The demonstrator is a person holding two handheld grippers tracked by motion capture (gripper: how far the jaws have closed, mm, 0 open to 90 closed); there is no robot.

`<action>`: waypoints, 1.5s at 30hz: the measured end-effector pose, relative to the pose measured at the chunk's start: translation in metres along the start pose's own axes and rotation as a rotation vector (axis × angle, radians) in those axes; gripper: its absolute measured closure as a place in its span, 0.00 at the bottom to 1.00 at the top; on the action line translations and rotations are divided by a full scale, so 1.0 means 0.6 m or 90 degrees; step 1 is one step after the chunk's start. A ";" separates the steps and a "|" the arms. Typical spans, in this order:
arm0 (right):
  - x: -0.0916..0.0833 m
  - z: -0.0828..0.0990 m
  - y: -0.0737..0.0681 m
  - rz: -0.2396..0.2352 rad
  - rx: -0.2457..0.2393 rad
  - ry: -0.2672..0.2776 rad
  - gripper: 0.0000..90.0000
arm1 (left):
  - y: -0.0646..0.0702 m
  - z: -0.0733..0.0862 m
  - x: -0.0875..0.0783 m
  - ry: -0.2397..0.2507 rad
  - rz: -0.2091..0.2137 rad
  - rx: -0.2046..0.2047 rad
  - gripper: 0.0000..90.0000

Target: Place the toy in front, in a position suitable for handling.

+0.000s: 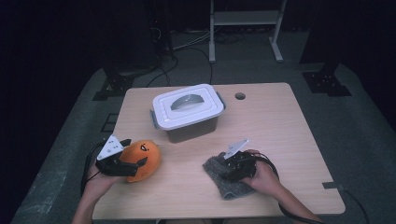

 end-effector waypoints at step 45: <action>-0.084 0.016 0.026 -0.046 0.066 0.034 0.85 | -0.011 0.047 0.036 -0.052 0.028 -0.029 0.10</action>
Point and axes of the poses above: each handheld gripper's, and its own axes: x roughly forward along the jaws, z roughly out of its underside, y roughly to its right, the point moved 7 cm from there along x, roughly forward along the jaws, and after that the axes turned 14 degrees about x, right-handed, at the moved point
